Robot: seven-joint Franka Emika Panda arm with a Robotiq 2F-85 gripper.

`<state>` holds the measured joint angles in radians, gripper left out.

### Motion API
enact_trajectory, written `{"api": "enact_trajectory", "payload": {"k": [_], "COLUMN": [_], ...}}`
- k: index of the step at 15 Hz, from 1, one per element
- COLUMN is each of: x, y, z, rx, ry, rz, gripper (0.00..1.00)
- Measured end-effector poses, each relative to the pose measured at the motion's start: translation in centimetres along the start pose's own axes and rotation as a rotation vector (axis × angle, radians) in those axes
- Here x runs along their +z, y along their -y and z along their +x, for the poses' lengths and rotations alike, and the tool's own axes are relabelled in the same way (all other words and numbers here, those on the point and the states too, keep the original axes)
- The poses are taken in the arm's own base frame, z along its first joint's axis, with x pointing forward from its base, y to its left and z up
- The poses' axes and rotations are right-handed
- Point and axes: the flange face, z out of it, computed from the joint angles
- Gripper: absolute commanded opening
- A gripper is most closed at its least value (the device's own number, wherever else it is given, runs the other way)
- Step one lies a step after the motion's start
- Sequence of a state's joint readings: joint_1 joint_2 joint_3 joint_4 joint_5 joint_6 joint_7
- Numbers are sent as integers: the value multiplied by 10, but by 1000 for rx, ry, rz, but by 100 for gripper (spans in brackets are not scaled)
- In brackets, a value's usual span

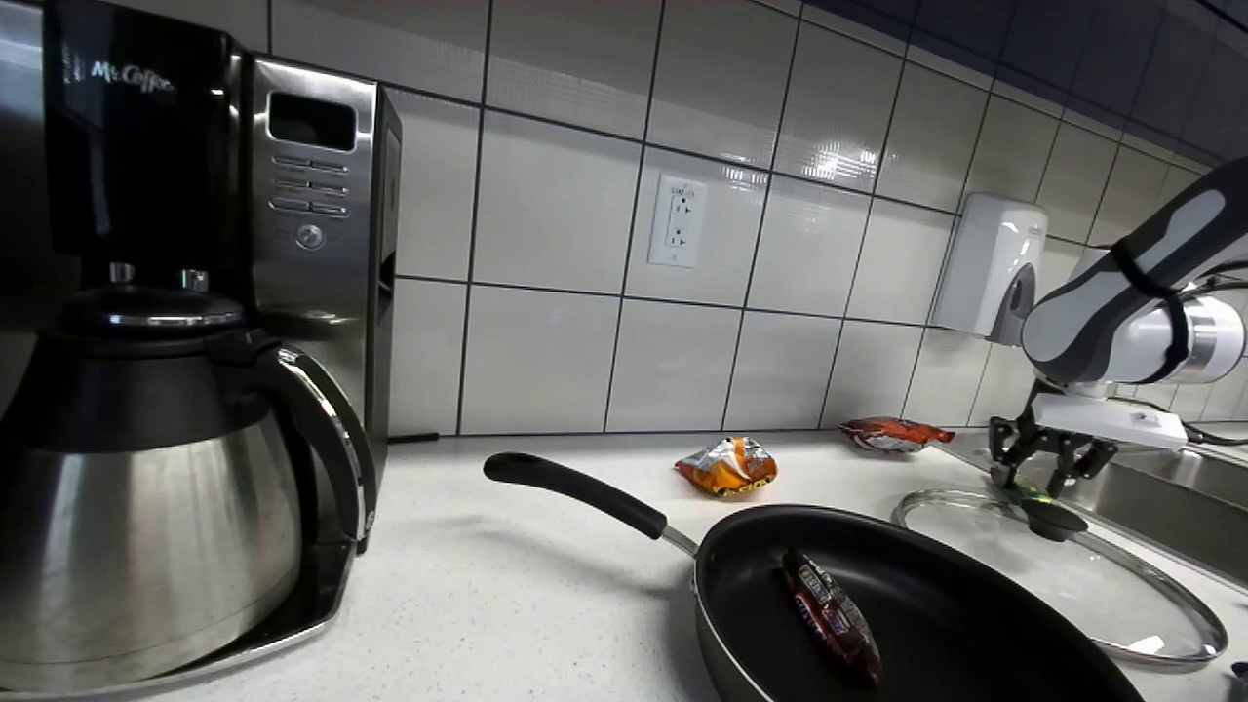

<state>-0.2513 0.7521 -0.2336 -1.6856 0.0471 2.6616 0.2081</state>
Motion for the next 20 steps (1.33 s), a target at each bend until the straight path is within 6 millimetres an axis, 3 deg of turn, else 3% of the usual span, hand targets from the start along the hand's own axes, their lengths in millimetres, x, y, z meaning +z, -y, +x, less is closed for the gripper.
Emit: {"api": "enact_trajectory", "payload": {"k": [3, 11, 14, 20], "x": [-2, -7, -27, -93], "y": [0, -9, -9, -11], "z": [3, 8, 13, 3], "rx": [1, 12, -16, -78], "ry": [-6, -17, -37, -50], "rz": [1, 2, 13, 59], "gripper": [7, 8, 8, 8]}}
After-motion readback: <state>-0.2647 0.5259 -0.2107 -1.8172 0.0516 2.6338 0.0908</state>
